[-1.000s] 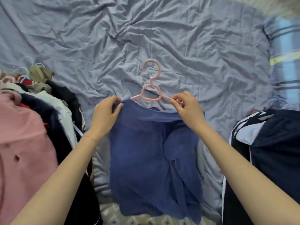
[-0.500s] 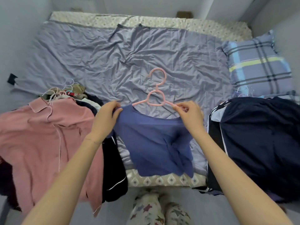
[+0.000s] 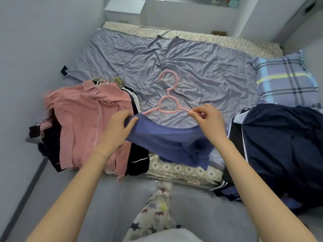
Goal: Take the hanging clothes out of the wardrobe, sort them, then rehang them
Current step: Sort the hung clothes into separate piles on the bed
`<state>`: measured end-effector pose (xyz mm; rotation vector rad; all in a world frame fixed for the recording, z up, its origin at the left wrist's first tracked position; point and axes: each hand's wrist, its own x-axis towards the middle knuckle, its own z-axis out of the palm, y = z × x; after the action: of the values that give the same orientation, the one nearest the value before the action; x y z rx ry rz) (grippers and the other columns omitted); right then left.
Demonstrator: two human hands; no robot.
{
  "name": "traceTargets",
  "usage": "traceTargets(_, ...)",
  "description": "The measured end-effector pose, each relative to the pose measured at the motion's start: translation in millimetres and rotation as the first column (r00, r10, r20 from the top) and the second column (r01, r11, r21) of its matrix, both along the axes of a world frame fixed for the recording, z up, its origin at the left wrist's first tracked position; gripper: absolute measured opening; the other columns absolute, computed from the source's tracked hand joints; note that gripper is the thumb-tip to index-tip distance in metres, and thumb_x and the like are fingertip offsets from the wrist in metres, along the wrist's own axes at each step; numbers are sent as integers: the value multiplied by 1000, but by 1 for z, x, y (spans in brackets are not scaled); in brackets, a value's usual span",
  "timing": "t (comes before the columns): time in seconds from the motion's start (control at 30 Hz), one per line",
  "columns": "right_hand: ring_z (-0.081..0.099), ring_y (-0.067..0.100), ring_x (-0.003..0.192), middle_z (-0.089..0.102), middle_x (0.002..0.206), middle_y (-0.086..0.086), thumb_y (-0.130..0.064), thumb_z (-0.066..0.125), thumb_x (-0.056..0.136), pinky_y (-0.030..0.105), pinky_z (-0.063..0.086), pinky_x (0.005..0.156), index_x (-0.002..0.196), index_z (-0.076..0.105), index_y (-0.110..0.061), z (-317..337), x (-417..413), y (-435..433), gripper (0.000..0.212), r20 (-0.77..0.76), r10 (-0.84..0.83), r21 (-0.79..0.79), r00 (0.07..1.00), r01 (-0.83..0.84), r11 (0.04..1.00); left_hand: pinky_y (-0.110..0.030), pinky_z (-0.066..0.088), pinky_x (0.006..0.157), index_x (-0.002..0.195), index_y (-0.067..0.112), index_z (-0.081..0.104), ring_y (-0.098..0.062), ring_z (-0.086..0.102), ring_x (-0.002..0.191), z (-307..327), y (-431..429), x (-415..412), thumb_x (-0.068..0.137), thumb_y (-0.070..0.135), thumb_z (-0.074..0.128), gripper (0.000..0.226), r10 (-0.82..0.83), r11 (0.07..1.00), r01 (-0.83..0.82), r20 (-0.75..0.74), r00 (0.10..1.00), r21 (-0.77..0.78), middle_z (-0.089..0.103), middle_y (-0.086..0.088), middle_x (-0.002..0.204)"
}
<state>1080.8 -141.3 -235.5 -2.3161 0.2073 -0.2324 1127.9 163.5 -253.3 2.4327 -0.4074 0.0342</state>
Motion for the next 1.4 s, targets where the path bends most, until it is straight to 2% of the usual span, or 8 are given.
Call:
traceTargets(0.17,51,3,74,53,75,-10,-38,68,89,27,39,65,86,72,-24,31,-35,44,15,56,62,20,997,-63,998,-38,50,85,112,22,69,-20,63,99,51,41,-56,96,31,58,21,35,997,-40,80,996,72,71,2,110)
traceTargets(0.27,54,5,77,59,80,-5,-35,69,88,22,41,68,83,70,-31,45,-44,76,7,60,132,67,989,-136,988,-32,49,79,107,24,71,-18,64,96,69,73,-75,97,25,58,17,50,993,-65,137,989,102,71,6,106)
traceTargets(0.37,51,5,74,55,75,-7,-32,71,87,15,36,65,80,68,-34,55,-46,112,8,74,202,94,977,-208,974,-9,37,76,102,23,71,-8,59,92,75,114,-81,97,20,57,15,91,995,-94,85,992,40,71,7,102)
traceTargets(0.53,48,5,69,52,70,-5,-25,72,87,14,34,63,79,70,-31,62,-38,190,10,89,246,106,965,-254,961,-34,47,86,103,21,69,-18,61,96,77,189,-71,98,22,54,15,147,989,-149,97,984,12,69,5,103)
traceTargets(0.87,52,1,74,57,73,-11,-24,72,86,11,37,66,82,74,-24,59,2,353,5,125,174,114,977,-188,976,-42,49,88,100,30,66,-16,61,97,61,361,-15,98,25,54,13,102,993,-98,57,993,-67,68,8,102)
traceTargets(1.13,50,-3,68,59,68,-20,-23,72,87,12,36,63,84,75,-19,61,64,425,6,118,122,142,986,-138,980,-26,42,79,100,26,68,-17,60,94,56,430,62,97,24,57,12,124,992,-121,119,985,-35,69,5,101)
traceTargets(1.33,51,6,70,61,73,-22,-43,66,83,17,37,63,70,65,-55,50,146,443,17,169,78,125,983,-100,987,-19,37,80,99,14,70,-19,59,93,52,438,150,96,16,60,11,136,991,-132,148,980,-33,70,-4,100)
traceTargets(1.4,53,2,73,60,71,-16,-40,68,84,20,38,67,70,62,-53,32,186,438,20,123,42,139,992,-60,988,-21,37,80,99,12,71,-22,60,93,39,433,186,95,15,61,12,162,987,-159,137,977,-38,70,-5,99)
